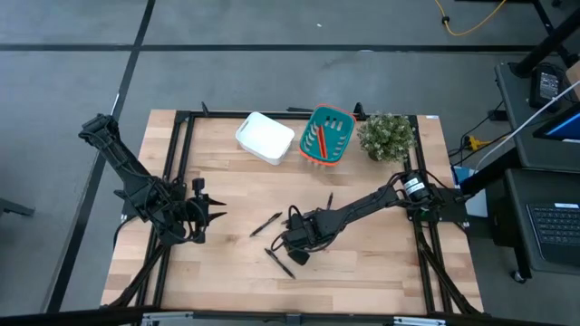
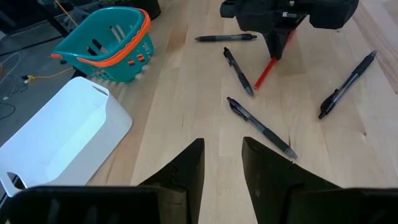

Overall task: Sort pens & pencils
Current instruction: Put the red pencil into the green basket

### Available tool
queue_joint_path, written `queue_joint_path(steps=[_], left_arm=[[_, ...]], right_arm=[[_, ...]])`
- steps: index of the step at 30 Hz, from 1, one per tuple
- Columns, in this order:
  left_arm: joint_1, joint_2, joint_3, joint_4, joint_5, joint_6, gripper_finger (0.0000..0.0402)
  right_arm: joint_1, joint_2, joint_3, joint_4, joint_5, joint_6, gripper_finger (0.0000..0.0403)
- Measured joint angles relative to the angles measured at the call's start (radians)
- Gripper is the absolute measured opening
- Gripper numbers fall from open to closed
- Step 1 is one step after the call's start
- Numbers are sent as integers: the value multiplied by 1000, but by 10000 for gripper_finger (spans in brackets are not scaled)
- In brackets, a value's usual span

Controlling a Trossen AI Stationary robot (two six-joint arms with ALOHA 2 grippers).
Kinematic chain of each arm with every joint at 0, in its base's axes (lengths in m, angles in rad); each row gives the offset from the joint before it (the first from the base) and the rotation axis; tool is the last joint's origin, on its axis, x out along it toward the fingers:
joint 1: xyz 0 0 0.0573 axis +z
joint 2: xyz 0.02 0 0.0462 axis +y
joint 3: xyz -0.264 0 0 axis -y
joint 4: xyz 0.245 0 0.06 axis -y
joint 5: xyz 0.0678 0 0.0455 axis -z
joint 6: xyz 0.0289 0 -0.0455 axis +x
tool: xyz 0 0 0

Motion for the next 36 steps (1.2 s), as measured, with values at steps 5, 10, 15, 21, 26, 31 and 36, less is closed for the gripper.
queue_joint_path(steps=[5,10,15,21,26,31,36], left_arm=[[0,0,0,0,0,0,102],[0,0,0,0,0,0,102],[0,0,0,0,0,0,102],[0,0,0,0,0,0,102],[0,0,0,0,0,0,102],[0,0,0,0,0,-1,102],[0,0,0,0,0,0,102]], right_arm=[[0,1,0,11,0,1,17],[0,1,-1,18,0,0,9],[0,1,-1,32,0,0,9],[0,2,-1,40,0,-2,8],[0,2,-1,40,1,-4,9],[0,2,-1,40,1,-4,9],[0,2,13,33,1,-12,8]])
